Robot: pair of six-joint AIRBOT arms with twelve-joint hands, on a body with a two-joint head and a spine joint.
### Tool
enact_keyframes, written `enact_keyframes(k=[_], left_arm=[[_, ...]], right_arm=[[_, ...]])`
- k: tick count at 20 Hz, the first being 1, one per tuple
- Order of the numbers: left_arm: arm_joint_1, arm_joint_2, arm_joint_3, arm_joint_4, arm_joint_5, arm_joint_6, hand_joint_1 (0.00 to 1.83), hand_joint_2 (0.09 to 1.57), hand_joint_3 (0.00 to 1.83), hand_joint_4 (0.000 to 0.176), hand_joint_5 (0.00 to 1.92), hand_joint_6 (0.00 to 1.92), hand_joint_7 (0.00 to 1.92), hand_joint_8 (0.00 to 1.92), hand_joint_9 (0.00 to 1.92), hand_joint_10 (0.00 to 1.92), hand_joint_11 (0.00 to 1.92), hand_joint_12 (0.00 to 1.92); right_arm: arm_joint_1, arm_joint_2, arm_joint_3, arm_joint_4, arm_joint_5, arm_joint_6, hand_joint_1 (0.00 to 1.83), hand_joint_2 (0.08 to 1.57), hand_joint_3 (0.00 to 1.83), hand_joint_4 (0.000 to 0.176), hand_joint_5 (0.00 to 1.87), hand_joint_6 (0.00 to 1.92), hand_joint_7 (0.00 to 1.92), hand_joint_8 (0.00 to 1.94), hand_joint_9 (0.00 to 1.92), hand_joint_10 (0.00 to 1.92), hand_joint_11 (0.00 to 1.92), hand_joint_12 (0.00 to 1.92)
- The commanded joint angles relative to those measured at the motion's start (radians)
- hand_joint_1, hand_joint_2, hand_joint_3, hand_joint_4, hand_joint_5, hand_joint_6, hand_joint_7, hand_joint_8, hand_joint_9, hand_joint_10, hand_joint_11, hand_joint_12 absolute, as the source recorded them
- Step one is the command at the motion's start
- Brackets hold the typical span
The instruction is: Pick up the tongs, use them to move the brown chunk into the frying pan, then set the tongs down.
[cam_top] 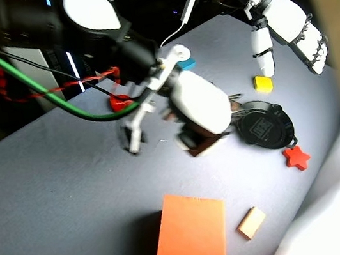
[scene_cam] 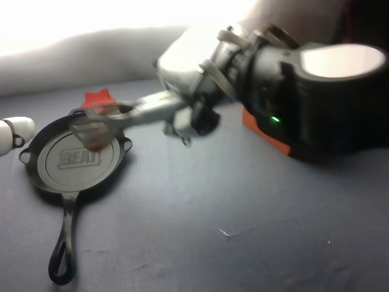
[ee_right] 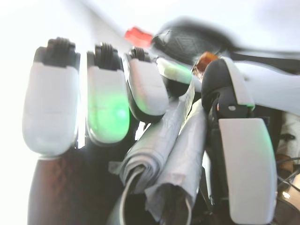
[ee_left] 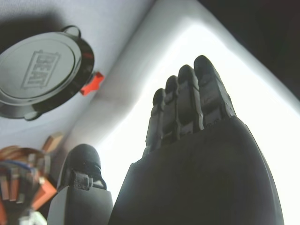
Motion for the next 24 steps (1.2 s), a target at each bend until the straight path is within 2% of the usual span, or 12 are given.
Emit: enact_keyframes(k=[1, 4, 5, 9, 12, 13, 14, 17, 19, 21, 22, 24], left_arm=[[0.0, 0.007, 0.009, 0.064, -0.075, -0.002, 0.0, 1.19, 0.0, 0.0, 0.07, 0.0, 0.09, 0.0, 0.09, 0.0, 0.0, 0.24], [0.0, 0.004, 0.009, 0.064, -0.075, -0.007, 0.0, 1.17, 0.0, 0.0, 0.06, 0.0, 0.09, 0.0, 0.08, 0.0, 0.0, 0.26], [0.0, 0.003, 0.009, 0.064, -0.075, -0.007, 0.0, 1.18, 0.0, 0.0, 0.07, 0.0, 0.09, 0.0, 0.09, 0.0, 0.0, 0.26], [0.002, -0.003, 0.012, 0.064, -0.075, -0.01, 0.0, 1.19, 0.0, 0.0, 0.05, 0.0, 0.08, 0.0, 0.08, 0.0, 0.0, 0.23], [0.002, -0.009, 0.018, 0.065, -0.075, -0.009, 0.0, 1.19, 0.0, 0.0, 0.07, 0.01, 0.11, 0.01, 0.11, 0.01, 0.0, 0.28], [0.003, -0.012, 0.02, 0.065, -0.075, -0.009, 0.0, 1.19, 0.0, 0.0, 0.07, 0.01, 0.11, 0.01, 0.11, 0.01, 0.0, 0.29], [0.004, -0.016, 0.022, 0.065, -0.075, -0.009, 0.0, 1.19, 0.0, 0.0, 0.06, 0.0, 0.09, 0.0, 0.09, 0.0, 0.0, 0.24], [0.004, -0.021, 0.022, 0.065, -0.075, -0.009, 0.0, 1.19, 0.0, 0.0, 0.04, 0.0, 0.07, 0.0, 0.07, 0.0, 0.0, 0.23], [0.002, -0.021, 0.022, 0.065, -0.075, -0.009, 0.0, 1.2, 0.0, 0.0, 0.05, 0.0, 0.07, 0.0, 0.07, 0.0, 0.0, 0.18], [0.002, -0.021, 0.023, 0.065, -0.075, -0.009, 0.0, 1.19, 0.0, 0.0, 0.05, 0.0, 0.08, 0.0, 0.08, 0.0, 0.0, 0.22], [0.002, -0.021, 0.023, 0.065, -0.075, -0.01, 0.0, 1.19, 0.0, 0.0, 0.06, 0.0, 0.09, 0.0, 0.08, 0.0, 0.0, 0.25], [0.002, -0.02, 0.023, 0.065, -0.078, -0.011, 0.0, 1.19, 0.0, 0.0, 0.07, 0.0, 0.1, 0.0, 0.08, 0.0, 0.0, 0.25]], right_arm=[[0.0, -0.011, 0.012, -0.06, 0.034, 0.02, 0.73, 1.46, 0.0, 0.176, 1.26, 1.92, 1.53, 1.94, 1.66, 1.92, 1.63, 1.92], [-0.041, -0.1, 0.12, -0.207, 0.063, 0.123, 0.7, 1.48, 0.01, 0.176, 1.21, 1.92, 1.52, 1.94, 1.65, 1.92, 1.64, 1.92], [-0.054, -0.118, 0.144, -0.272, 0.067, 0.168, 0.75, 1.46, 0.0, 0.176, 1.19, 1.92, 1.51, 1.94, 1.64, 1.92, 1.63, 1.92], [-0.11, -0.172, 0.212, -0.407, 0.07, 0.269, 0.73, 1.45, 0.0, 0.175, 1.12, 1.87, 1.47, 1.94, 1.6, 1.92, 1.57, 1.92], [-0.141, -0.199, 0.261, -0.56, 0.061, 0.403, 0.65, 1.46, 0.0, 0.175, 1.12, 1.88, 1.46, 1.94, 1.57, 1.92, 1.53, 1.92], [-0.143, -0.201, 0.269, -0.574, 0.061, 0.423, 0.6, 1.48, 0.0, 0.097, 1.09, 1.91, 1.45, 1.94, 1.56, 1.92, 1.52, 1.92], [-0.146, -0.202, 0.28, -0.601, 0.061, 0.456, 0.5, 1.51, 0.0, 0.0, 1.03, 1.92, 1.42, 1.94, 1.52, 1.92, 1.48, 1.92], [-0.152, -0.209, 0.311, -0.666, 0.065, 0.498, 0.4, 1.52, 0.0, 0.0, 0.94, 1.86, 1.28, 1.91, 1.37, 1.92, 1.35, 1.92], [-0.157, -0.212, 0.324, -0.696, 0.067, 0.516, 0.41, 1.51, 0.0, 0.0, 0.87, 1.65, 1.22, 1.73, 1.28, 1.91, 1.23, 1.92], [-0.159, -0.211, 0.324, -0.705, 0.057, 0.524, 0.42, 1.49, 0.0, 0.0, 0.85, 1.54, 1.17, 1.58, 1.22, 1.84, 1.11, 1.92], [-0.159, -0.211, 0.324, -0.709, 0.054, 0.523, 0.43, 1.48, 0.0, 0.0, 0.85, 1.46, 1.15, 1.54, 1.18, 1.84, 1.04, 1.92], [-0.156, -0.211, 0.324, -0.713, 0.05, 0.518, 0.4, 1.48, 0.0, 0.0, 0.83, 1.31, 1.09, 1.58, 1.11, 1.89, 1.0, 1.92]])
